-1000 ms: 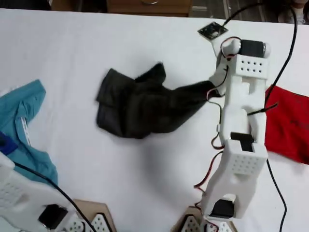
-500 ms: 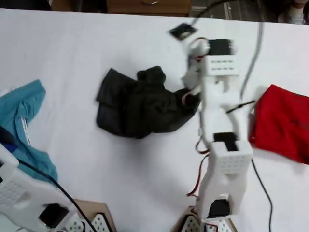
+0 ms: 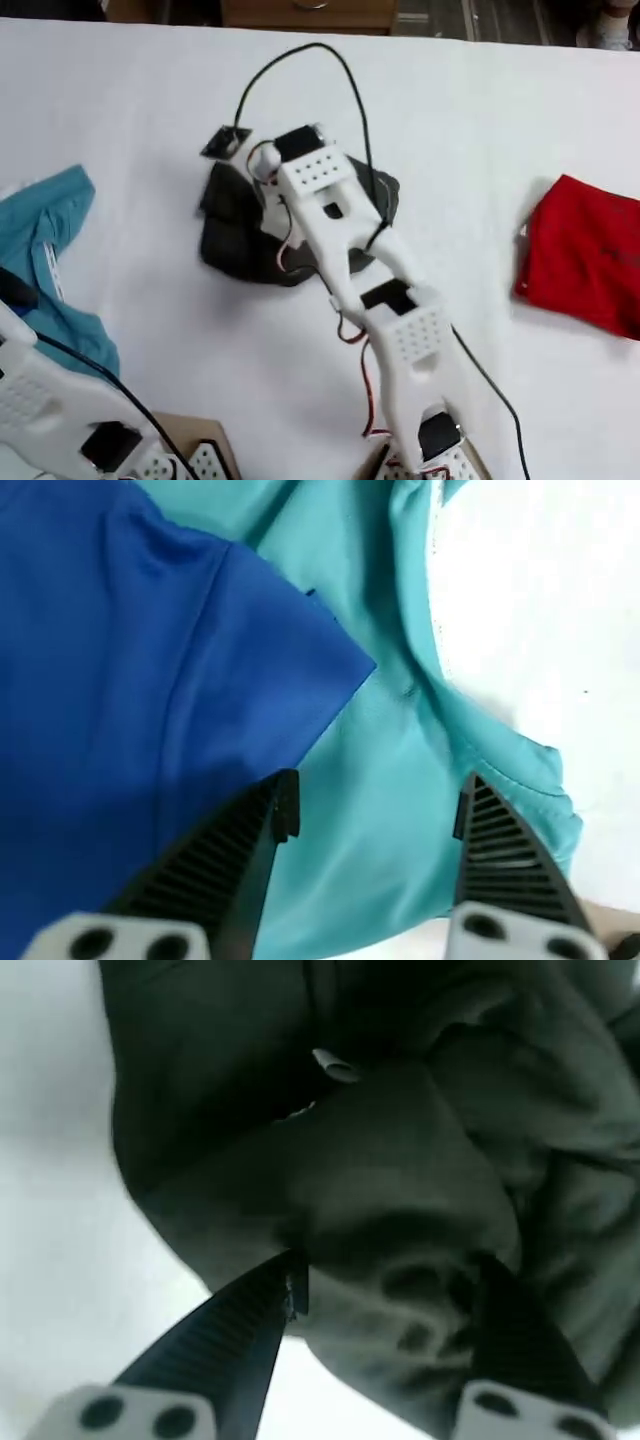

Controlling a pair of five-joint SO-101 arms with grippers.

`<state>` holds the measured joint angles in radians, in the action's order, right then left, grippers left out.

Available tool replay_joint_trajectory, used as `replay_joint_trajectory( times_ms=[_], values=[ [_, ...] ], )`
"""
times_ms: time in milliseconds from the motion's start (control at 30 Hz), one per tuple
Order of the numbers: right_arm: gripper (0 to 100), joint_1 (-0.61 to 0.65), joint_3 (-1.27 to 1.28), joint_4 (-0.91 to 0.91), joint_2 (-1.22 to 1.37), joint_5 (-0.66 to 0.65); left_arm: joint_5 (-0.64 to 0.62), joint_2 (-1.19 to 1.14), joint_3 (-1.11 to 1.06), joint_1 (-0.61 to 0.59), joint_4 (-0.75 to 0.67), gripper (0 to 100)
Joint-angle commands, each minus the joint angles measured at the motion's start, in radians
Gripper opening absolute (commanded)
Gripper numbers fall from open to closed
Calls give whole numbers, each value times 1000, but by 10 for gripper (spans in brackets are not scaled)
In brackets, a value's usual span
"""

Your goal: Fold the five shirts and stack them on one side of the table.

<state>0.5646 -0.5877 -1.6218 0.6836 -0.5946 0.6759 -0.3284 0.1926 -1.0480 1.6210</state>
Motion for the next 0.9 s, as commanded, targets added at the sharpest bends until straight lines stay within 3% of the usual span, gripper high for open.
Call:
replay_joint_trajectory(
  times_ms=[0, 100, 233, 500, 733, 867],
  values=[
    [276, -7, -6, 15, 36, 2, 6, 9, 5, -12, -6, 272],
    [231, -25, -6, 13, 58, 0, 6, 9, 5, -11, -6, 272],
    [19, -84, -44, 12, 33, 8, 6, 8, 5, -8, -6, 272],
    [20, -191, -328, -99, -93, 0, 6, 8, 1, -8, -6, 272],
    [20, -177, -526, -136, -315, -5, 5, 8, -2, -12, -5, 272],
    [20, -97, -563, -134, -449, -86, 5, 8, -2, -9, -2, 272]
  ],
)
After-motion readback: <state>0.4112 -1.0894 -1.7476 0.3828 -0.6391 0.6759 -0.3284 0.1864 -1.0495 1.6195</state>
